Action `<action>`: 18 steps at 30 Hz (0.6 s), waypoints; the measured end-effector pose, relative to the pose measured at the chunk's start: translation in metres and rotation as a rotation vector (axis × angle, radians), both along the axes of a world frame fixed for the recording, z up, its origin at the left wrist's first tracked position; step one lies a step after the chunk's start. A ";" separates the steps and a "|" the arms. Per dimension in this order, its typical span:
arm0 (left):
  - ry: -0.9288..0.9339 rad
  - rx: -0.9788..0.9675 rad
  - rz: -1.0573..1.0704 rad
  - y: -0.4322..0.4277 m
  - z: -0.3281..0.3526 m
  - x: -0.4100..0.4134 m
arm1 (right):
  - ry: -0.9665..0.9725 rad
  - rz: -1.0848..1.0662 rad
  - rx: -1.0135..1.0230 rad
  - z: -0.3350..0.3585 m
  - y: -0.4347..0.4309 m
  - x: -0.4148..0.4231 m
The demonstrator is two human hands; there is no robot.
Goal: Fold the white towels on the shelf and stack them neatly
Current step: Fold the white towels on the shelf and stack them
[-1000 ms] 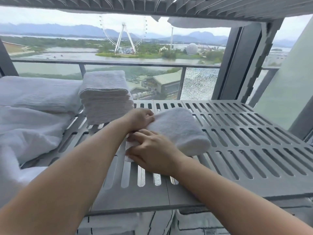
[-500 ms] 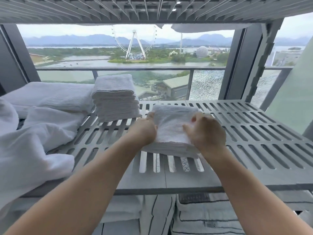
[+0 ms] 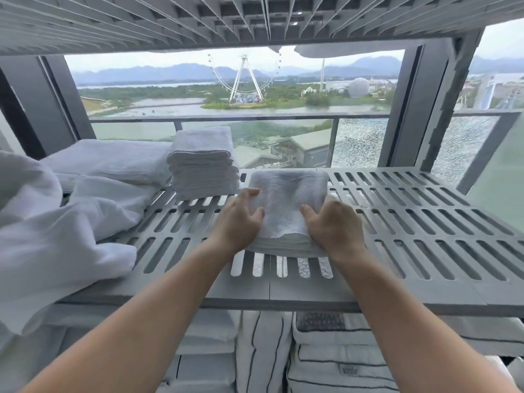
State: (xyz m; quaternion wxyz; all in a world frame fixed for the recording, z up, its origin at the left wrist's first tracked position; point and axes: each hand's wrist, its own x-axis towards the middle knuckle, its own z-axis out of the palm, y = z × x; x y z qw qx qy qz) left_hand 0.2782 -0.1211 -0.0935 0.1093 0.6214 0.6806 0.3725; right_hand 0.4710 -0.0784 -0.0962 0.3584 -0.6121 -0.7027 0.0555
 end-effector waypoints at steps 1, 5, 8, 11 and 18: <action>-0.009 0.049 0.007 -0.003 0.001 0.000 | 0.008 -0.002 0.045 0.002 -0.002 -0.003; 0.012 0.223 0.092 -0.009 0.020 -0.004 | 0.132 0.019 0.156 0.014 -0.007 -0.021; 0.025 0.316 0.107 -0.007 0.037 -0.019 | 0.222 0.058 0.193 0.029 -0.003 -0.042; 0.020 0.343 0.138 0.004 0.054 -0.043 | 0.257 0.085 0.210 0.049 0.009 -0.069; 0.062 0.375 0.154 0.046 0.103 -0.113 | 0.382 0.114 0.146 0.092 0.048 -0.141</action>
